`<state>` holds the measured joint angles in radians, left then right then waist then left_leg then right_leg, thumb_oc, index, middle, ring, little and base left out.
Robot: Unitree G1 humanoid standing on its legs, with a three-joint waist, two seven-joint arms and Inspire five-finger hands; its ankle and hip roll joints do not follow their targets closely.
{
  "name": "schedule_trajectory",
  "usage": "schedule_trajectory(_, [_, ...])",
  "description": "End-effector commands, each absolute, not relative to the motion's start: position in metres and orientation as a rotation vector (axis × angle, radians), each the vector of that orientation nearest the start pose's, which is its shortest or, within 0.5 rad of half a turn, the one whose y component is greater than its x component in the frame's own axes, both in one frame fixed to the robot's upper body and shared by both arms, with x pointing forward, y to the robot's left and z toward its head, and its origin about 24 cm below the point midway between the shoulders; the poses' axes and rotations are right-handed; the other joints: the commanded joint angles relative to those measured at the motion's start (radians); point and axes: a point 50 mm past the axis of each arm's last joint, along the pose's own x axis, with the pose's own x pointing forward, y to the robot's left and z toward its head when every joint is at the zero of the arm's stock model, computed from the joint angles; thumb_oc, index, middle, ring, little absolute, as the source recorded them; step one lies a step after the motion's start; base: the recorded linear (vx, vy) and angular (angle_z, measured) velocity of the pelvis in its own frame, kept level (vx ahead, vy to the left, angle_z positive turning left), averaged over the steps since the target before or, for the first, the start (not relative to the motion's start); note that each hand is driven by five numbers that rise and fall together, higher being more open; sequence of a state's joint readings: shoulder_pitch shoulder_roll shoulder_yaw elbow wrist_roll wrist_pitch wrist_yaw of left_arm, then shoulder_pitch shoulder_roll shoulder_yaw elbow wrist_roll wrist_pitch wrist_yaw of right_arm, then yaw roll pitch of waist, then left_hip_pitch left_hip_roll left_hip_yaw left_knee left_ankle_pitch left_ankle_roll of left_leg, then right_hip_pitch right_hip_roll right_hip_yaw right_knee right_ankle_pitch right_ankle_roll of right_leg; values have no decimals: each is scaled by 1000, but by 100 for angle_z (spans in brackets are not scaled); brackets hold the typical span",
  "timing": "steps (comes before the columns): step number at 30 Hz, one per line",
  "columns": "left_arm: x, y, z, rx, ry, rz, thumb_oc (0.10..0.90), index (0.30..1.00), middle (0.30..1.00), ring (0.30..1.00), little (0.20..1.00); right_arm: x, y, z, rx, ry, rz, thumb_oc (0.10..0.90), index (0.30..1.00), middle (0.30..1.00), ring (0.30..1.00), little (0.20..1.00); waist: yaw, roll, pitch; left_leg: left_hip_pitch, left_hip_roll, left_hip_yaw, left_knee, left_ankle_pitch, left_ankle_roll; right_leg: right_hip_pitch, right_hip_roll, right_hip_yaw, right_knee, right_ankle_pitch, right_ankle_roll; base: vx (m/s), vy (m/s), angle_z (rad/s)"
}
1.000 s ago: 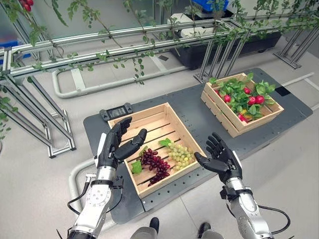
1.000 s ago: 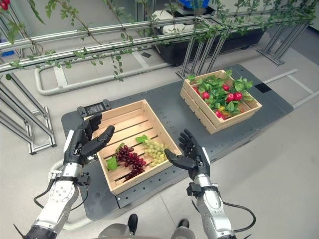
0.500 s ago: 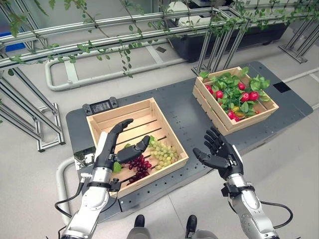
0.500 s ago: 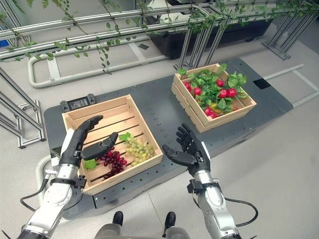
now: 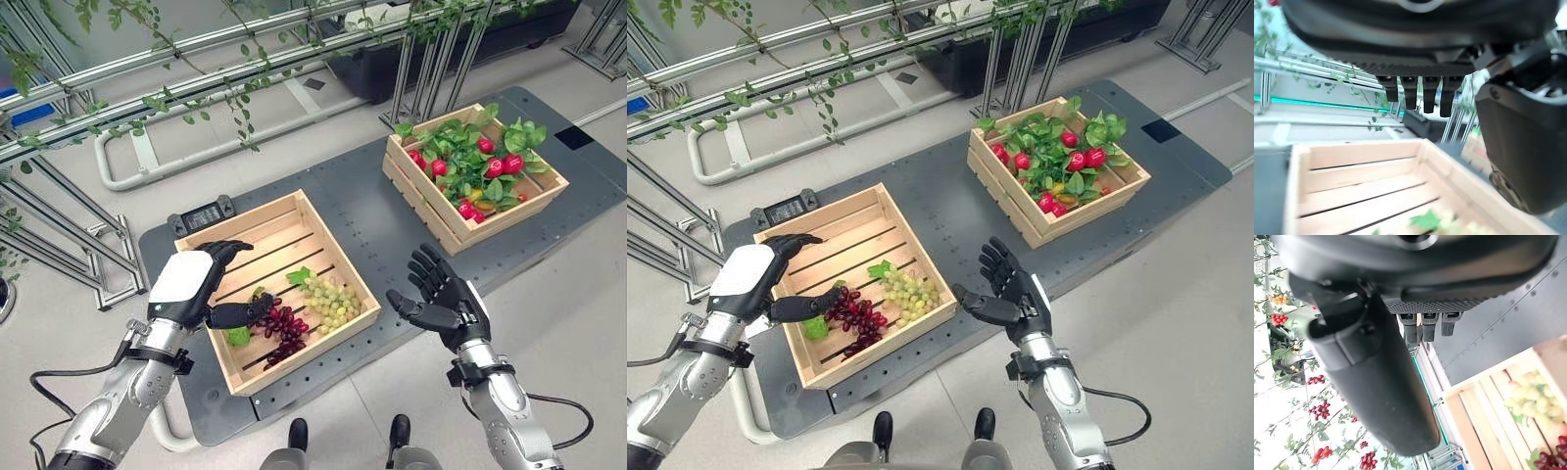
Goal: Pick up the fruits from the basket on one side to the basket on the other side
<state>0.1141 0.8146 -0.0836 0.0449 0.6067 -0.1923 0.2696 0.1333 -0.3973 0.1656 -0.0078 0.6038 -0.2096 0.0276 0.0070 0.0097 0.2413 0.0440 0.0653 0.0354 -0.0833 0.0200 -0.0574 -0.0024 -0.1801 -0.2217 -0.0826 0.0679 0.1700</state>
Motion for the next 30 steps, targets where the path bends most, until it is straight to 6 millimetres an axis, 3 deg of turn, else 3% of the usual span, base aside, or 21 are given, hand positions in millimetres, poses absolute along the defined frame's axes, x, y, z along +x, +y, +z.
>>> schedule_trajectory(1, [251,284,114,1553,-270,37,800,900,900,900,900,231,-195,91,227,-269,213,800,900,900,900,900,-25,4,-35,-30,-34,58,96,-106,38,-146,-80,59,201,-39,58,-19,58,4])
schedule_trajectory(7, [264,289,119,1717,-191,12,800,900,900,900,900,239,-197,104,205,-301,228,800,900,900,900,900,-41,13,23,-107,-41,68,186,-121,39,-218,-92,77,268,-48,59,-58,63,5])
schedule_trajectory(15, [290,280,135,1910,-162,-12,800,900,900,900,900,249,-195,123,193,-368,251,800,900,900,900,900,-60,0,113,-242,-35,65,311,-131,38,-333,-82,110,341,-36,51,-110,12,0])
schedule_trajectory(20, [311,282,141,2013,-128,78,800,900,900,900,900,255,-188,130,204,-391,289,800,900,900,900,900,-81,-7,160,-312,-25,78,375,-139,36,-400,-68,128,389,-44,46,-89,32,-7])
schedule_trajectory(30, [334,281,151,2024,-222,367,800,900,900,900,900,261,-171,134,272,-417,318,800,900,900,900,900,-94,-29,210,-364,-24,87,384,-124,31,-449,-40,139,395,-42,37,-35,3,-3])
